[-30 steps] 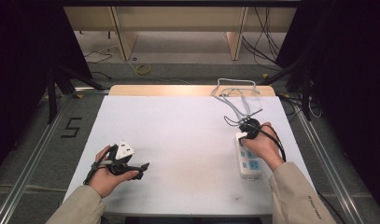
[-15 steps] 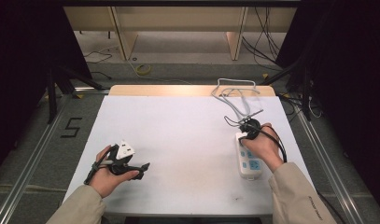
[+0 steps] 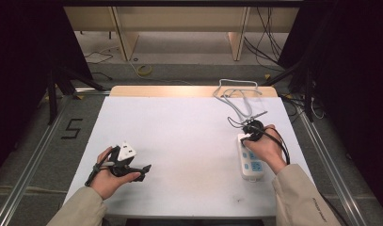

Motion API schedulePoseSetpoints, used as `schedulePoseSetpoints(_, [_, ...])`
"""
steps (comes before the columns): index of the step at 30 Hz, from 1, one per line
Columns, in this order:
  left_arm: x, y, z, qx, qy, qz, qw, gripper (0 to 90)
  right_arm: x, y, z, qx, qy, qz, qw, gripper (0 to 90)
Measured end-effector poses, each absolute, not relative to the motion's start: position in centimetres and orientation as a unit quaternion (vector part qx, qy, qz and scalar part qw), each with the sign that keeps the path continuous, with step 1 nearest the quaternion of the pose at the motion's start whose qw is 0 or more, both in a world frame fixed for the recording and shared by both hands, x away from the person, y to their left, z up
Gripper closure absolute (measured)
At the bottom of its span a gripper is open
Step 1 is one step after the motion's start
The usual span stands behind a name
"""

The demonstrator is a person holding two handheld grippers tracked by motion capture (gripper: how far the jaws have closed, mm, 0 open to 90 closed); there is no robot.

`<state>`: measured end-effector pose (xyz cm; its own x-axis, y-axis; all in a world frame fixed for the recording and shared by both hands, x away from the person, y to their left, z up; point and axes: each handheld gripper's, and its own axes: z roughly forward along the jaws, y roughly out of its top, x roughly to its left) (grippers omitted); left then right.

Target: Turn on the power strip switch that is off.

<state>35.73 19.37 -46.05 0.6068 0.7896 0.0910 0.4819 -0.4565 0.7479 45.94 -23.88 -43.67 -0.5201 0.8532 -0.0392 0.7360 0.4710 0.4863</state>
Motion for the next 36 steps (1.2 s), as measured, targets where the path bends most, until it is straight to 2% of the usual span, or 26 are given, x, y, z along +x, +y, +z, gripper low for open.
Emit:
schedulePoseSetpoints(19, [35.7,19.2,-46.2,0.827,0.384,0.218,0.348,13.2,45.6,-24.3,-43.0,0.462,0.837,0.258,0.141,90.0])
schedulePoseSetpoints(36, [35.7,19.4,-46.2,0.826,0.388,0.216,0.348,13.1,43.9,-24.7,-42.6,0.453,0.828,0.295,0.151,90.0])
